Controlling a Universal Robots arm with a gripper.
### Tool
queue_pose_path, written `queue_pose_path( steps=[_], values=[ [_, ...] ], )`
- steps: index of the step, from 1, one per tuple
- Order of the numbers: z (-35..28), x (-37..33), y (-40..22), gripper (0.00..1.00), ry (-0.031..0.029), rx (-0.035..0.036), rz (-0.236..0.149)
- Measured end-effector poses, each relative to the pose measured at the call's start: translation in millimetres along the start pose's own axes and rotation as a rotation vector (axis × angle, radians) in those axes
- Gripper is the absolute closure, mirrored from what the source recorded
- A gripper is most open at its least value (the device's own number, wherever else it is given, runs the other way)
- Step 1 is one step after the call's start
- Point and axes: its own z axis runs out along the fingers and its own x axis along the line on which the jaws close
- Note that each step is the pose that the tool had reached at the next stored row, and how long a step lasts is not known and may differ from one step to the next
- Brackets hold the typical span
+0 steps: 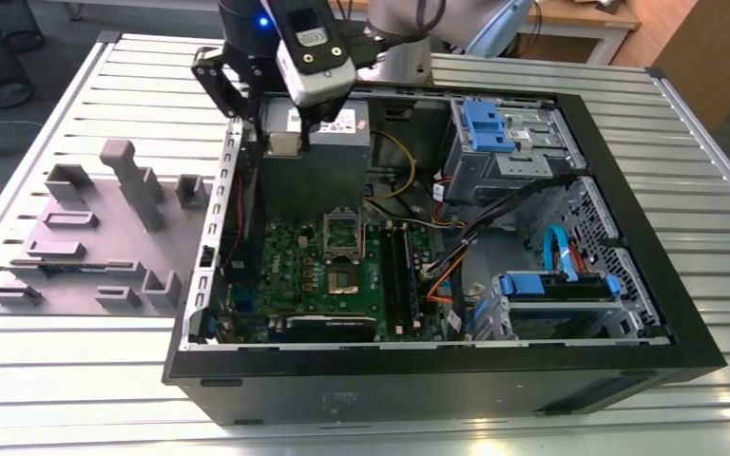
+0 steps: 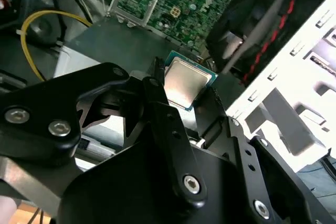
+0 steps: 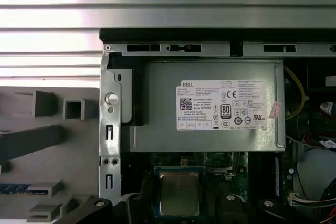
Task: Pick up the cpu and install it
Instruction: 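Pick up the cpu and move it towards the insertion slot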
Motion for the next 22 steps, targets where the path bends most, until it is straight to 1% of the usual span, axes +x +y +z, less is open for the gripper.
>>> queue_pose_path(
  steps=[4, 11, 22],
  values=[
    [0.2, -12.3, 0.3, 0.53, 0.0001, 0.0001, 0.000],
    [0.8, -37.4, 0.8, 0.53, 0.0000, 0.0000, 0.000],
    [1.7, -73.7, 1.6, 0.53, 0.0000, 0.0000, 0.000]
  ],
)
